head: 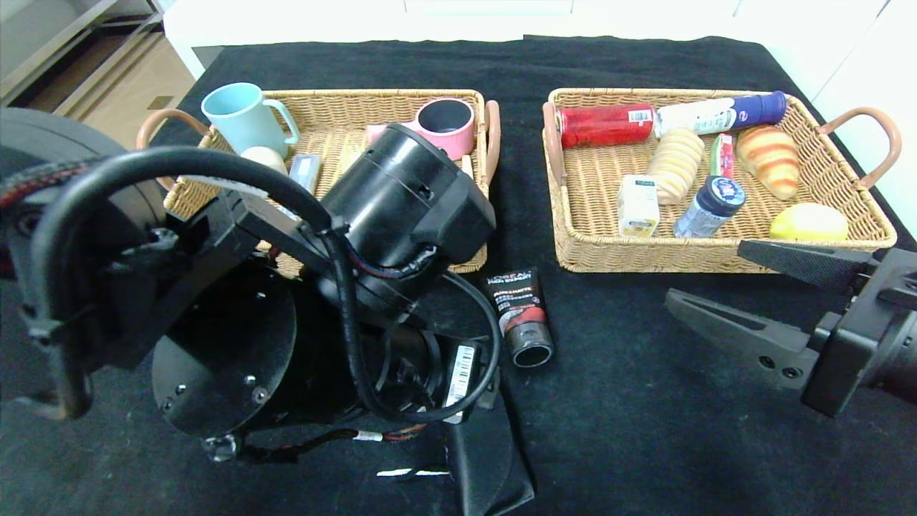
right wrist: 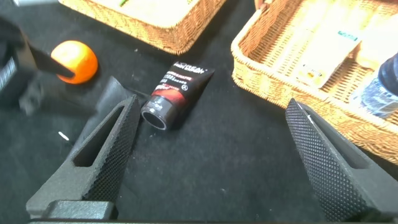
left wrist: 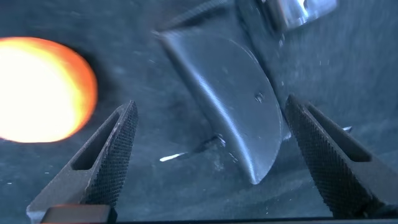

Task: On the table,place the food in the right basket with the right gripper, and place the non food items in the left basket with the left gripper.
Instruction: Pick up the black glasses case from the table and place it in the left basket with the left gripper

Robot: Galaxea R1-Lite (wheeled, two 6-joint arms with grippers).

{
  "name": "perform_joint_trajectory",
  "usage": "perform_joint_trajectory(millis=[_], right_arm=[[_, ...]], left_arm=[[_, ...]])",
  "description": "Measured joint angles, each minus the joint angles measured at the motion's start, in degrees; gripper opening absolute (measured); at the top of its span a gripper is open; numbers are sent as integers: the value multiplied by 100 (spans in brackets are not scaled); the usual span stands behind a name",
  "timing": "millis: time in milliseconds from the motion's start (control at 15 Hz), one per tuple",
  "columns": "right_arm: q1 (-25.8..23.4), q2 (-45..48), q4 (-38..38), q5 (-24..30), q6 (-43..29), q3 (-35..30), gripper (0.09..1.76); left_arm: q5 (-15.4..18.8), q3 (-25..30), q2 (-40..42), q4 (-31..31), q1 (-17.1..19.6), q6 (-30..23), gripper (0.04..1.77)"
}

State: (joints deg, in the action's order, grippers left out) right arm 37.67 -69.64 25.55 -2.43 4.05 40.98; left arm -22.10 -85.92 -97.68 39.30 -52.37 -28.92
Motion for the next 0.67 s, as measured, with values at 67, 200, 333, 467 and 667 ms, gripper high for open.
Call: perform_joint_trajectory(millis=[67, 200, 333, 467, 667], right_arm=[[-5, 27, -9, 0, 0, 9, 171], [-7, 63, -12, -2, -2, 13, 171], [-10, 85, -12, -2, -4, 16, 171], [-7, 90, -12, 0, 0, 11, 171], [0, 93, -12, -2, 2, -9, 171]], left_arm=[[-39, -7, -57, 5, -90, -29, 171], [-66, -7, -171, 20, -228, -263, 172], [-68, -2, -271, 22, -276, -405, 172], [-69, 11, -347, 17, -294, -528, 172], [-69, 12, -499, 13, -300, -829, 172]])
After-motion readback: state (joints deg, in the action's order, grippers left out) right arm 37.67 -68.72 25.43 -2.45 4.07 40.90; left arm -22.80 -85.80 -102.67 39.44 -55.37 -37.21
